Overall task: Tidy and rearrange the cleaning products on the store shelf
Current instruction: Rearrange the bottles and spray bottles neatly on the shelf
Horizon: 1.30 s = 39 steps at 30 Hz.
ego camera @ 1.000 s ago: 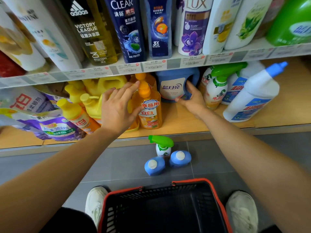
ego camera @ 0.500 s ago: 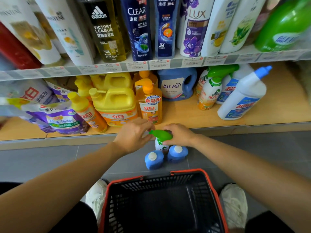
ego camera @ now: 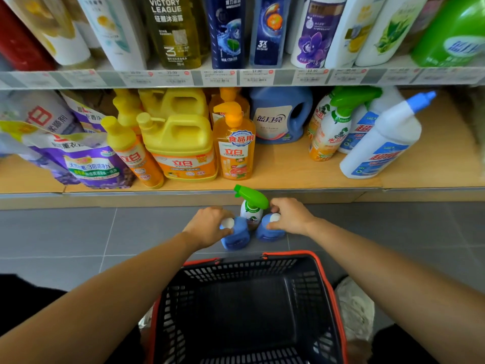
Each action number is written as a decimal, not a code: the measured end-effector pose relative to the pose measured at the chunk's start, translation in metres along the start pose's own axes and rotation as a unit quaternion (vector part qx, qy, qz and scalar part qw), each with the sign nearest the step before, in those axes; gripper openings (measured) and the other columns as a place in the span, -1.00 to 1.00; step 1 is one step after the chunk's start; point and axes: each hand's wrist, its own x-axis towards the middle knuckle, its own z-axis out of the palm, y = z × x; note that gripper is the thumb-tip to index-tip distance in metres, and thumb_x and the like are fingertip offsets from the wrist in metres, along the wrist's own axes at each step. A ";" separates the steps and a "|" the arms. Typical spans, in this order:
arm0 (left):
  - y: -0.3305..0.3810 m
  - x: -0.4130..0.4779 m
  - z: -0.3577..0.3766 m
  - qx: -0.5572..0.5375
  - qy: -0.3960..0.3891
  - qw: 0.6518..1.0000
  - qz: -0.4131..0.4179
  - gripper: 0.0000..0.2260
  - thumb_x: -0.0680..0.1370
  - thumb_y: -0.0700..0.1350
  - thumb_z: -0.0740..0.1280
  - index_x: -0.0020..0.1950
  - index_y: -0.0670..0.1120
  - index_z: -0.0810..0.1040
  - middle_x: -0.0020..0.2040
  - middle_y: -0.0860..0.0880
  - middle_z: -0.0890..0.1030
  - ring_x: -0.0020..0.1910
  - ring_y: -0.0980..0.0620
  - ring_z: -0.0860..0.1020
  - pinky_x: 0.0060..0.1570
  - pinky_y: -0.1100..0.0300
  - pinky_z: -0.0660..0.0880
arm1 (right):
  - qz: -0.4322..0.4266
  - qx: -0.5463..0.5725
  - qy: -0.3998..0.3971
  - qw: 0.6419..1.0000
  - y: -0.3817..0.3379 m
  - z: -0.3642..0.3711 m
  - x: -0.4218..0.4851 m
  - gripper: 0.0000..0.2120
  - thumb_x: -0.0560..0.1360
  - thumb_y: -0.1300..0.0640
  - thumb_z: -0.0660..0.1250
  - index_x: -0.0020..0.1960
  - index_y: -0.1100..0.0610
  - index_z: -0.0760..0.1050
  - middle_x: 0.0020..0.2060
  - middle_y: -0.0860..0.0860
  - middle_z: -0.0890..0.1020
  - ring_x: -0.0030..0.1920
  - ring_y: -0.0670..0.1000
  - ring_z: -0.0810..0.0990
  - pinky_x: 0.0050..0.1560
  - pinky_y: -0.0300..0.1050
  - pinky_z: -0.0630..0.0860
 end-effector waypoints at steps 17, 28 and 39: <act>0.007 0.002 0.014 -0.062 0.007 0.997 -0.038 -0.68 0.51 0.07 0.47 0.11 -0.09 0.52 0.01 -0.13 0.66 0.00 -0.20 0.59 -0.04 0.01 0.48 | -0.039 -0.121 -0.018 0.992 0.003 -0.050 -0.034 -0.76 0.43 0.07 0.51 0.06 0.10 0.61 -0.06 -0.03 0.51 0.02 0.08 0.51 -0.06 -0.13 0.36; 0.058 -0.014 -0.104 -0.016 0.001 0.992 0.121 -0.76 0.42 0.02 0.53 0.02 -0.02 0.61 -0.10 0.02 0.67 -0.16 0.02 0.60 -0.16 0.06 0.53 | -0.124 -0.094 0.163 0.974 -0.034 -0.195 -0.055 -0.83 0.42 0.15 0.49 -0.01 0.14 0.64 -0.10 0.10 0.55 -0.07 0.13 0.53 -0.04 0.05 0.47; 0.119 0.013 -0.181 -0.062 0.158 0.975 0.143 -0.78 0.48 -0.06 0.53 0.06 -0.07 0.61 -0.08 -0.02 0.67 -0.11 -0.03 0.62 -0.08 0.00 0.56 | -0.076 -0.119 0.186 0.972 -0.023 -0.184 -0.016 -0.75 0.48 0.22 0.43 0.15 0.22 0.61 0.07 0.19 0.57 0.16 0.21 0.50 0.11 0.02 0.36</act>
